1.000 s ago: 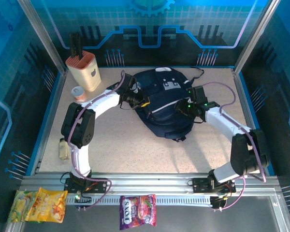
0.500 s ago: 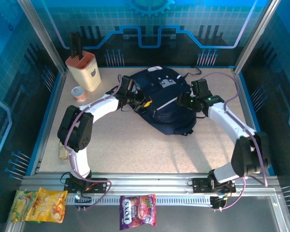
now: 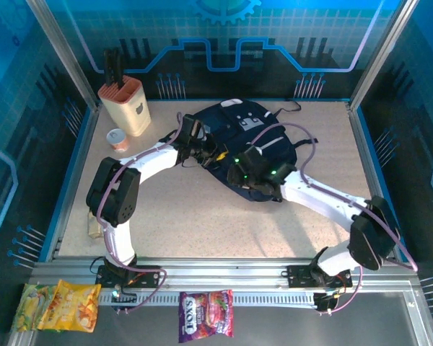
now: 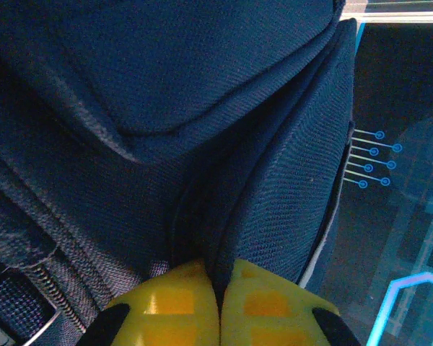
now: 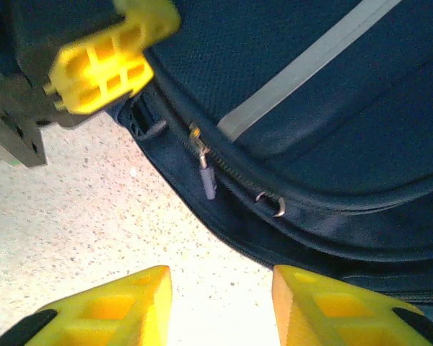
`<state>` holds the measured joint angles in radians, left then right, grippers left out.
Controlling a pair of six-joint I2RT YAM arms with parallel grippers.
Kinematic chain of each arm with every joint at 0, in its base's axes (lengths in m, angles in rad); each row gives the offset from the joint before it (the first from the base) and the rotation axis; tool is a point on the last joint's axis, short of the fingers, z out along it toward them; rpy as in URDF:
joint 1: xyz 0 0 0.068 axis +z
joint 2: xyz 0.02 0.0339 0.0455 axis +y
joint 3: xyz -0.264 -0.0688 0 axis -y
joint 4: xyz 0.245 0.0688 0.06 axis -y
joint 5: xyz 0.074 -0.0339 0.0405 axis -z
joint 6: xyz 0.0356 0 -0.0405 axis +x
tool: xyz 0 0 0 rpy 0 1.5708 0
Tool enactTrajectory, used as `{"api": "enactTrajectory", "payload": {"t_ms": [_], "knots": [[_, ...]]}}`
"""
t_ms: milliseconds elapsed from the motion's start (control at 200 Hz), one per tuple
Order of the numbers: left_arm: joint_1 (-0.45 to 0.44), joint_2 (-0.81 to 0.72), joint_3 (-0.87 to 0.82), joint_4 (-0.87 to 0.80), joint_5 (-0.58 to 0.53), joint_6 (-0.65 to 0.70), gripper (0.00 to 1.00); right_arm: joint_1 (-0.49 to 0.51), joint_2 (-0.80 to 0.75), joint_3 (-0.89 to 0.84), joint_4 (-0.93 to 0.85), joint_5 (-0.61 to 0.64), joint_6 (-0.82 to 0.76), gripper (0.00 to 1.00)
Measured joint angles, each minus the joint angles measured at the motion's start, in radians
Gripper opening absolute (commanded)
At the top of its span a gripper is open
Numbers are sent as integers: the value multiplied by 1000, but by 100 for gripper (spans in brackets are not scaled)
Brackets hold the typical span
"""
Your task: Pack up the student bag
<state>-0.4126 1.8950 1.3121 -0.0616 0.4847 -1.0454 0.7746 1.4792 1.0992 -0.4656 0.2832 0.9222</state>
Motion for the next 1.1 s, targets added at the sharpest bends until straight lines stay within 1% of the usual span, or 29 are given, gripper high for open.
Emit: {"api": "enactTrajectory", "payload": {"t_ms": [100, 350, 570, 785, 900, 1006, 1101], "knots": [[0, 0, 0, 7, 11, 0, 0, 39, 60, 26, 10, 55, 55, 39], [0, 0, -7, 23, 29, 0, 0, 42, 142, 76, 29, 118, 119, 38], [0, 0, -8, 31, 34, 0, 0, 29, 182, 121, 26, 153, 136, 31], [0, 0, -8, 40, 34, 0, 0, 23, 231, 175, -29, 164, 145, 26], [0, 0, -8, 41, 34, 0, 0, 21, 256, 196, -55, 171, 158, 21], [0, 0, -8, 40, 34, 0, 0, 21, 270, 206, -75, 182, 164, 13], [0, 0, -8, 40, 34, 0, 0, 21, 270, 207, -87, 193, 171, 8]]}}
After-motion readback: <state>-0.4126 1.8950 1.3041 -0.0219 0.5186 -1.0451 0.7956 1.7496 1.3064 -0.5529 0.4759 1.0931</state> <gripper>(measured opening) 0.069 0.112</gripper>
